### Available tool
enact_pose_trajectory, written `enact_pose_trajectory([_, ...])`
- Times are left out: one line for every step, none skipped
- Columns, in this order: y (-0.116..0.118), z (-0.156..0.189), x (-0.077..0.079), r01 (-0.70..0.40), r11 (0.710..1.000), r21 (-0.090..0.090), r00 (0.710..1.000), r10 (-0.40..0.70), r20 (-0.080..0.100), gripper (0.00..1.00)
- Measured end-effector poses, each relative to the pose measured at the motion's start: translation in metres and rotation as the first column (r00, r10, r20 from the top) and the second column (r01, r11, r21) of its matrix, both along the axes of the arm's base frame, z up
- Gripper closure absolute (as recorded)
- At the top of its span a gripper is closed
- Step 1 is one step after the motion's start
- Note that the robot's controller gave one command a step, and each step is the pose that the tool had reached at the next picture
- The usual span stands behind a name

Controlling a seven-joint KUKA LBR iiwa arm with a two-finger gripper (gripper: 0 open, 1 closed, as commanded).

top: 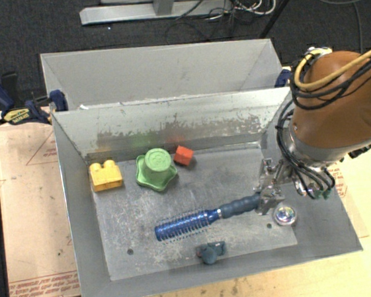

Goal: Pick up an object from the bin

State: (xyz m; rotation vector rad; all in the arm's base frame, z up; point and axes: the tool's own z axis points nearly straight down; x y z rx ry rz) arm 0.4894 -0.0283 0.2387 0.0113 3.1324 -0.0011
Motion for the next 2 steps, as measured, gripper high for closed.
enact_pose_trajectory([-0.069, -0.162, 0.033, -0.214, 0.977, 0.003, 0.977, 0.214, -0.008, 1.0])
enact_pose_trajectory([-0.06, -0.033, 0.051, -0.221, 0.975, -0.003, 0.975, 0.221, 0.001, 1.0])
